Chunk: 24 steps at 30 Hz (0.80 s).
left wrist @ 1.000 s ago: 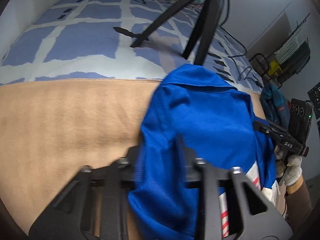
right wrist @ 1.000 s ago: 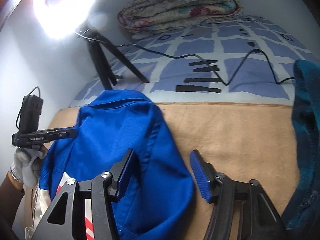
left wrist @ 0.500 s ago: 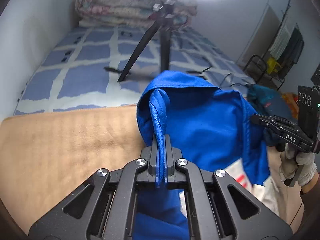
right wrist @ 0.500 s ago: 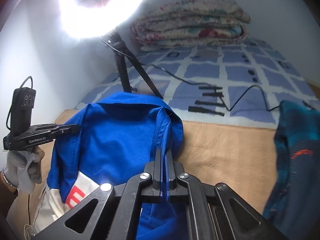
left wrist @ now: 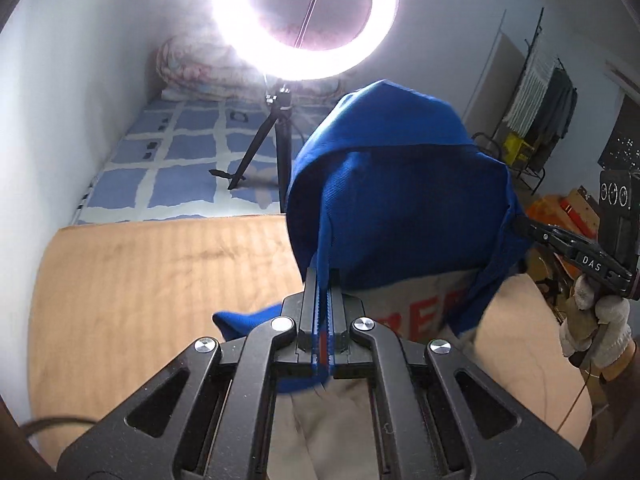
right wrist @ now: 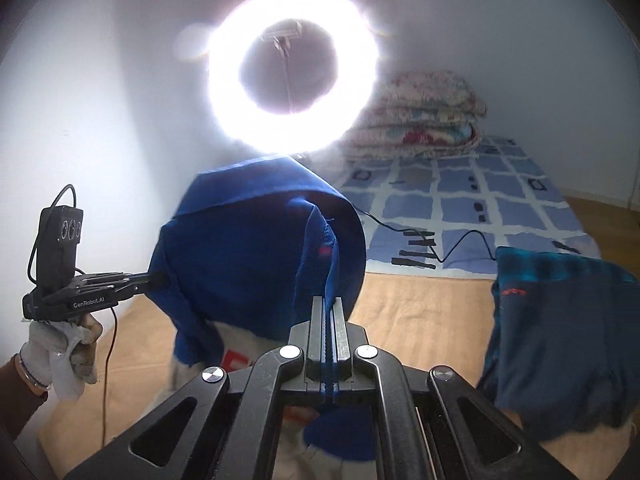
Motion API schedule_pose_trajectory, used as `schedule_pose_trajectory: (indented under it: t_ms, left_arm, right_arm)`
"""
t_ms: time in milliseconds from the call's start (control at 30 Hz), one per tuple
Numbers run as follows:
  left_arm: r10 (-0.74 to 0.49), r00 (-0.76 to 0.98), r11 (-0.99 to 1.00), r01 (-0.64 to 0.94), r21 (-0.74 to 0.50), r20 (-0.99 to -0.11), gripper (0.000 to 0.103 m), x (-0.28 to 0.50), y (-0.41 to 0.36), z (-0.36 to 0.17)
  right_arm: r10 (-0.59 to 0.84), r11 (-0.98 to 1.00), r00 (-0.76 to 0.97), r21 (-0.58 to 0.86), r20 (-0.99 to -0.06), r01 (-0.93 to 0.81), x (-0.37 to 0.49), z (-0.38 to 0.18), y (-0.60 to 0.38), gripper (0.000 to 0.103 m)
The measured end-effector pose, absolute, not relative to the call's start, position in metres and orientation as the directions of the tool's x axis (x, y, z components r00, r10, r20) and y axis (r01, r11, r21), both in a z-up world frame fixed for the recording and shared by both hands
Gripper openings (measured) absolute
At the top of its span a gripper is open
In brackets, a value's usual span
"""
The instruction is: Fold large clothes
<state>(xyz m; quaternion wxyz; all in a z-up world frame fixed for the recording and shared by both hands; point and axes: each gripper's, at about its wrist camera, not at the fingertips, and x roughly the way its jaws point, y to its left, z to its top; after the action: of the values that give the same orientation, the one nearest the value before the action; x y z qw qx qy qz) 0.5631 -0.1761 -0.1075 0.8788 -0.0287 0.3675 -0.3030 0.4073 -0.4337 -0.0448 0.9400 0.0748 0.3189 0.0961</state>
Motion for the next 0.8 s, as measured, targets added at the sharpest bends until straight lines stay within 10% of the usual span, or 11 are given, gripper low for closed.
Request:
schedule_pose_trajectory:
  t_ms: [800]
  left_arm:
    - [-0.608,0.426,0.745,0.597,-0.296,-0.67,0.0,0.296,-0.104,-0.092]
  right_arm:
    - [0.187,0.982,0.711,0.102,-0.678,-0.161,0.164,-0.089,-0.363,0.0]
